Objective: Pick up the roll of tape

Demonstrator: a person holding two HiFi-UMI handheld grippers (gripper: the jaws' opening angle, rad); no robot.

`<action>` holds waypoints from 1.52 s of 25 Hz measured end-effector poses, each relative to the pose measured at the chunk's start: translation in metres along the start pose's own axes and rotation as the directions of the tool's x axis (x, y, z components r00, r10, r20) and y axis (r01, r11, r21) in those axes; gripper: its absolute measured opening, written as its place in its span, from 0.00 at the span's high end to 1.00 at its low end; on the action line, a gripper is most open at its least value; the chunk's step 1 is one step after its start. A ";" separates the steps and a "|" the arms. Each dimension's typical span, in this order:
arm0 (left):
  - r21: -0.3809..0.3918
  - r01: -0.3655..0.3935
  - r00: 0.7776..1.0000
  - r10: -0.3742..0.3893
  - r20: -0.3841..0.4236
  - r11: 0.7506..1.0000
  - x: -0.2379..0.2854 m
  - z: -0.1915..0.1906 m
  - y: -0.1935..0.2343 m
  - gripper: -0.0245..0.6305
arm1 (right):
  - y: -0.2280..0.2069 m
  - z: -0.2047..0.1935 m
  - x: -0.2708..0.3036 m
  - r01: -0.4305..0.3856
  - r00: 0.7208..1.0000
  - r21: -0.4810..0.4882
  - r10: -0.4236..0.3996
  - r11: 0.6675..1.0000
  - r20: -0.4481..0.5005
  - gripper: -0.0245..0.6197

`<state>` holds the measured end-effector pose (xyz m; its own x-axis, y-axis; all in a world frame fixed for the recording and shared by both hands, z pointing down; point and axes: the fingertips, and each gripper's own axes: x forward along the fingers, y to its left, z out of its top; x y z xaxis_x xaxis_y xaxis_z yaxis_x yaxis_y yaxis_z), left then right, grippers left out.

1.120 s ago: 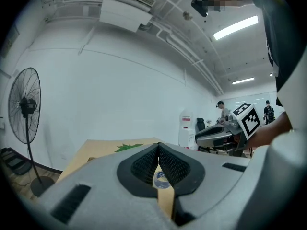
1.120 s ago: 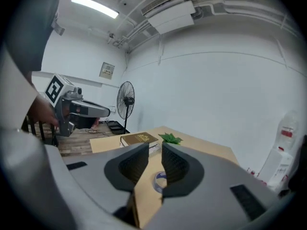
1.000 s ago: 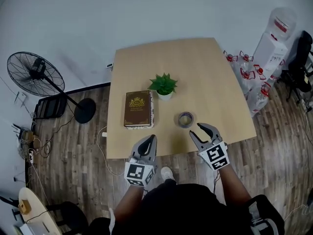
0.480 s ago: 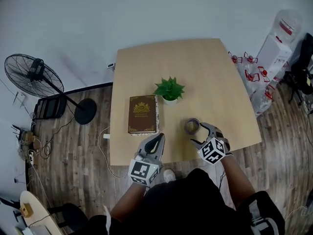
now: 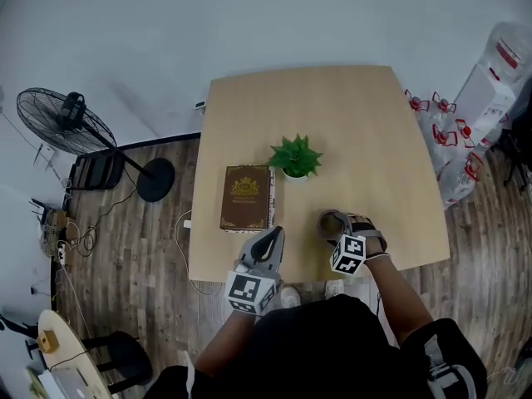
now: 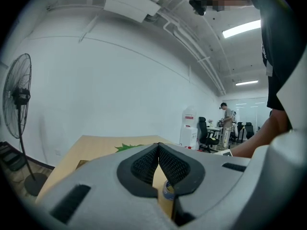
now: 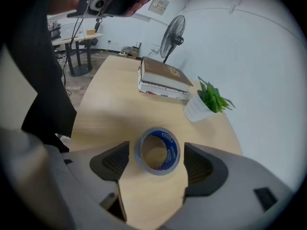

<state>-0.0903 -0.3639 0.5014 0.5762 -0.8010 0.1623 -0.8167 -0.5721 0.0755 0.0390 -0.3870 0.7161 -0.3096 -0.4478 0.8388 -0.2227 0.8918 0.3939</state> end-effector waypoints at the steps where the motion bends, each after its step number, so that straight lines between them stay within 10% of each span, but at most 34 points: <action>1: -0.003 -0.008 1.000 0.008 0.002 1.000 0.003 0.001 0.001 0.96 | 0.004 -0.003 0.006 -0.024 1.000 -0.010 0.023 1.000 -0.013 0.44; 8: -0.013 -0.057 0.998 0.058 0.010 0.998 0.013 0.001 0.008 0.96 | 0.018 -0.004 0.031 -0.115 0.993 -0.063 0.112 0.991 -0.042 0.45; 28: -0.062 -0.088 0.996 0.086 -0.027 0.994 0.008 -0.021 0.015 0.96 | 0.032 0.001 0.032 -0.213 0.976 -0.085 0.208 0.973 -0.063 0.89; 38: -0.008 -0.089 0.996 0.089 -0.015 0.996 0.008 -0.018 0.011 0.96 | 0.010 0.002 0.014 -0.071 0.997 -0.037 0.071 0.997 -0.007 0.90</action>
<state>-0.0952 -0.3735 0.5208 0.5006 -0.8461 0.1828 -0.8650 -0.4970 0.0687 0.0306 -0.3844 0.7311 -0.3178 -0.3830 0.8674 -0.1659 0.9231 0.3468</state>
